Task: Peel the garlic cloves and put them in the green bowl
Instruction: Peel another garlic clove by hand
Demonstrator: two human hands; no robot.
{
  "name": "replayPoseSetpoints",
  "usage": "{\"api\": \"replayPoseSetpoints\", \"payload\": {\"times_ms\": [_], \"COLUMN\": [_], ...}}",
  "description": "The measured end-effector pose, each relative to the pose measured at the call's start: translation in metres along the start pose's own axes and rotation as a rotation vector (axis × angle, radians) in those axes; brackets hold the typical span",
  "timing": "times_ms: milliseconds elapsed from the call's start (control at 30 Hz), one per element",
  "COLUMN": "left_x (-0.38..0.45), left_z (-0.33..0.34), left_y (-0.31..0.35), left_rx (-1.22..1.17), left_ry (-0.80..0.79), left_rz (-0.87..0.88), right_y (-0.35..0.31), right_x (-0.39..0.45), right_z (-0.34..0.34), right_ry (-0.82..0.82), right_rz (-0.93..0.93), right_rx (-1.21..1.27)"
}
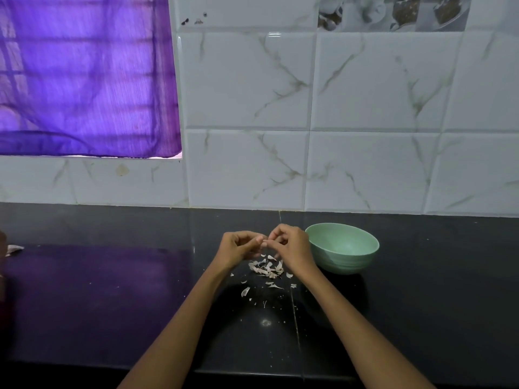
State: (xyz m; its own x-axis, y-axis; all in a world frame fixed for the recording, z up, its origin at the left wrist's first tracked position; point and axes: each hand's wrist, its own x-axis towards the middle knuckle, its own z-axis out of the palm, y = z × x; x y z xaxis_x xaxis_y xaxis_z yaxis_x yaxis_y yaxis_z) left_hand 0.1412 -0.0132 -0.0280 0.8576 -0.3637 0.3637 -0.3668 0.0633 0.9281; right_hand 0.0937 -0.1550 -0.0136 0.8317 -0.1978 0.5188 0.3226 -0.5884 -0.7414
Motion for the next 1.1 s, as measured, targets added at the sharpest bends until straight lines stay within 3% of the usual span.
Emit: {"api": "replayPoseSetpoints", "payload": {"times_ms": [300, 433, 600, 867, 1100], "left_x": [0.0005, -0.0009, -0.0032, -0.0026, -0.0025], "left_z": [-0.0051, -0.0034, -0.0002, 0.0028, 0.0009], "left_y": [0.0047, 0.0047, 0.0045, 0.0069, 0.0086], "left_rx": [-0.088, -0.056, 0.021, -0.271, -0.353], "left_ry": [0.024, 0.016, -0.040, 0.008, 0.062], "left_rz": [0.019, 0.009, -0.015, -0.253, -0.284], "right_y": [-0.0037, -0.0009, -0.0002, -0.0034, -0.0027], "right_x": [0.0006, 0.0008, 0.0006, -0.0026, -0.0009], "right_z": [-0.0030, -0.0027, -0.0035, -0.0025, 0.0002], "right_ry": [-0.040, -0.056, -0.025, 0.106, 0.046], "right_rz": [0.132, 0.115, -0.035, -0.218, -0.062], "right_rx": [0.253, 0.149, -0.093, -0.332, -0.063]}}
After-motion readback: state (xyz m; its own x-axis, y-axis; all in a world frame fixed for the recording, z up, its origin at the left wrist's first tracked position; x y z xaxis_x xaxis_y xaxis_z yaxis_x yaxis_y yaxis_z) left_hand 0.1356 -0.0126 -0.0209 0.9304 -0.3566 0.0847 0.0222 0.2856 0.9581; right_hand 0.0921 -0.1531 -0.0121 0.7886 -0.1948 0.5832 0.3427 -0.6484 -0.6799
